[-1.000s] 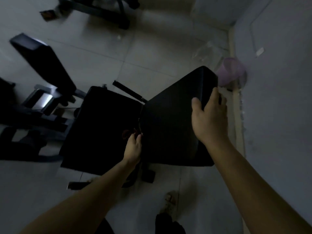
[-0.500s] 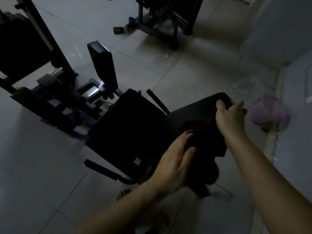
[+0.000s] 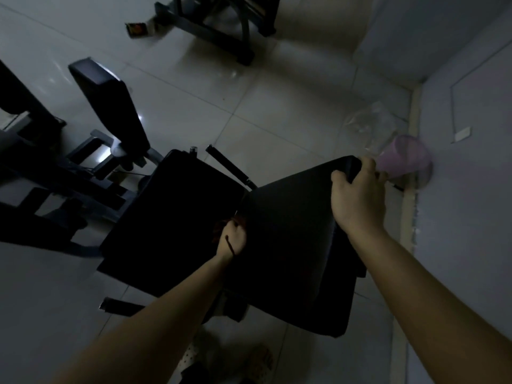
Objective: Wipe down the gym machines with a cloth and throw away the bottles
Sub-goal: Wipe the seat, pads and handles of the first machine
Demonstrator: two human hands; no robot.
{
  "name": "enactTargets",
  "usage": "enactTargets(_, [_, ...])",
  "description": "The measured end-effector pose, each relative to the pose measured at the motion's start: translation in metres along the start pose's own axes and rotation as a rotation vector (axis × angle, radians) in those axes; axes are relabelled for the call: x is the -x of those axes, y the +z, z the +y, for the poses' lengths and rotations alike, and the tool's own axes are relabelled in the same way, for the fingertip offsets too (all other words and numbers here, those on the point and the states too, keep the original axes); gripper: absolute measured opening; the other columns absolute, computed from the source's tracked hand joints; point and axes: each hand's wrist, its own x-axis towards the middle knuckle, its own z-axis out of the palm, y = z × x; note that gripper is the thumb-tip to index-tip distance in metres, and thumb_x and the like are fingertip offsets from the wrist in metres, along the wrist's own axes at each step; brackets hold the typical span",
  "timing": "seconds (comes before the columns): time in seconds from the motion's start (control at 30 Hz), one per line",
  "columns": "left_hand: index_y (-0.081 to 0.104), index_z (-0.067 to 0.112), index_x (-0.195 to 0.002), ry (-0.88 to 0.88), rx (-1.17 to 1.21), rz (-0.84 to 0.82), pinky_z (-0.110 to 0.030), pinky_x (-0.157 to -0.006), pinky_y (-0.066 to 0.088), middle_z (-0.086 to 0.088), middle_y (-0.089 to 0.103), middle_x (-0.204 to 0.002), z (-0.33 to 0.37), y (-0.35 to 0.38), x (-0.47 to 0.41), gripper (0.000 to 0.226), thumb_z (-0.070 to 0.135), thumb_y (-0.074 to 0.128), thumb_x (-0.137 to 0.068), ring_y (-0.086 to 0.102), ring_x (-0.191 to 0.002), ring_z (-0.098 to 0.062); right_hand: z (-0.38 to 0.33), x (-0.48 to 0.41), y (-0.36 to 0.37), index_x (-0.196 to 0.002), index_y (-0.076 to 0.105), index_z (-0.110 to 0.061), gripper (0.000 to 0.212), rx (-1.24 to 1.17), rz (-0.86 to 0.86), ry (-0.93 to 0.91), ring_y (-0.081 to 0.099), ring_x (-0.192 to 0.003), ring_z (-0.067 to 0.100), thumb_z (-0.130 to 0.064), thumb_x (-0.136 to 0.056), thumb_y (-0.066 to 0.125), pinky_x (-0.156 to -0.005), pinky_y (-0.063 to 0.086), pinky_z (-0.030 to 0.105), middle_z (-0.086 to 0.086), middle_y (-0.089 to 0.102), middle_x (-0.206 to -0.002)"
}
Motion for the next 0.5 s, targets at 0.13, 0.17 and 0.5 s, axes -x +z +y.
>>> enactTargets(0.13, [0.042, 0.011, -0.149, 0.190, 0.110, -0.159, -0.024, -0.116, 0.027, 0.003, 0.046, -0.146, 0.107, 0.003, 0.093, 0.050, 0.040, 0.040, -0.108, 0.043, -0.133, -0.009, -0.007, 0.005, -0.007, -0.132, 0.053, -0.015, 0.045, -0.224, 0.043, 0.065, 0.048, -0.106, 0.020, -0.046, -0.104, 0.035, -0.080, 0.028, 0.028, 0.010, 0.047, -0.135])
enactTargets(0.17, [0.031, 0.015, -0.157, 0.255, 0.113, -0.233, -0.031, -0.123, 0.021, 0.003, 0.036, -0.158, 0.124, 0.005, 0.114, 0.060, 0.047, 0.040, -0.107, 0.033, -0.144, -0.012, -0.007, 0.002, -0.010, -0.126, 0.057, -0.011, 0.046, -0.263, 0.059, 0.067, 0.048, -0.106, 0.021, -0.044, -0.105, 0.032, -0.078, 0.026, 0.026, 0.010, 0.051, -0.129])
enactTargets(0.5, [0.028, 0.020, -0.160, 0.667, -0.055, -0.124, -0.016, -0.121, 0.006, 0.004, 0.028, -0.165, 0.143, 0.024, 0.130, 0.054, 0.039, 0.034, -0.110, 0.015, -0.152, -0.006, 0.004, -0.043, -0.004, -0.108, 0.052, -0.008, 0.028, -0.234, -0.041, 0.120, 0.045, -0.094, 0.017, -0.031, -0.105, 0.038, -0.075, 0.028, 0.030, 0.004, 0.051, -0.100])
